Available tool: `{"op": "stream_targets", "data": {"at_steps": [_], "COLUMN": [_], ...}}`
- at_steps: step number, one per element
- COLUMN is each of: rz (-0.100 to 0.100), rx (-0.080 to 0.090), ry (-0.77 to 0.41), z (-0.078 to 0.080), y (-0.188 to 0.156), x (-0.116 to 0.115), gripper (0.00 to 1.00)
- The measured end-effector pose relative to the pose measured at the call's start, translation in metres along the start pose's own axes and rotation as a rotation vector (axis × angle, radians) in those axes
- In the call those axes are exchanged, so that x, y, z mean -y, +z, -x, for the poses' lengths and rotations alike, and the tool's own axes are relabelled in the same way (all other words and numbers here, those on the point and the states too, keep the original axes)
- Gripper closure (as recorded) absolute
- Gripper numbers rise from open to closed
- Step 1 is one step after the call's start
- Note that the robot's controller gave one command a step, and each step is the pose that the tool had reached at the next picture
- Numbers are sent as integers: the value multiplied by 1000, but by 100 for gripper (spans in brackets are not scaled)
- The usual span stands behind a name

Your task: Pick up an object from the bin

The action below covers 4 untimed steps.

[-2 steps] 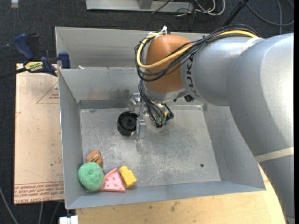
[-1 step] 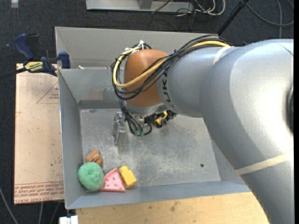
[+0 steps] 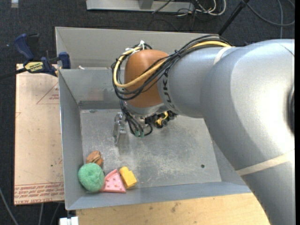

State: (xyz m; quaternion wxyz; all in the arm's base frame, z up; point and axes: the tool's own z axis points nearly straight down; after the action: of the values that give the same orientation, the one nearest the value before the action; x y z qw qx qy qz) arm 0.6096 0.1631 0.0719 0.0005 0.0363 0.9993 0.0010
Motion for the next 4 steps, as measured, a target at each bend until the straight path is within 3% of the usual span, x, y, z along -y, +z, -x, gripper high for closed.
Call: {"op": "stream_targets", "data": {"at_steps": [1,2,3,4], "rz": [-1,-4,4,-2], "rx": [-6,3,0,4], "ry": [11,70,4,60], "z": [9,-2,-47,28], "y": [-51,-98,-112,-118], "x": [40,13,0,81], "gripper": [100,100,100,0]}}
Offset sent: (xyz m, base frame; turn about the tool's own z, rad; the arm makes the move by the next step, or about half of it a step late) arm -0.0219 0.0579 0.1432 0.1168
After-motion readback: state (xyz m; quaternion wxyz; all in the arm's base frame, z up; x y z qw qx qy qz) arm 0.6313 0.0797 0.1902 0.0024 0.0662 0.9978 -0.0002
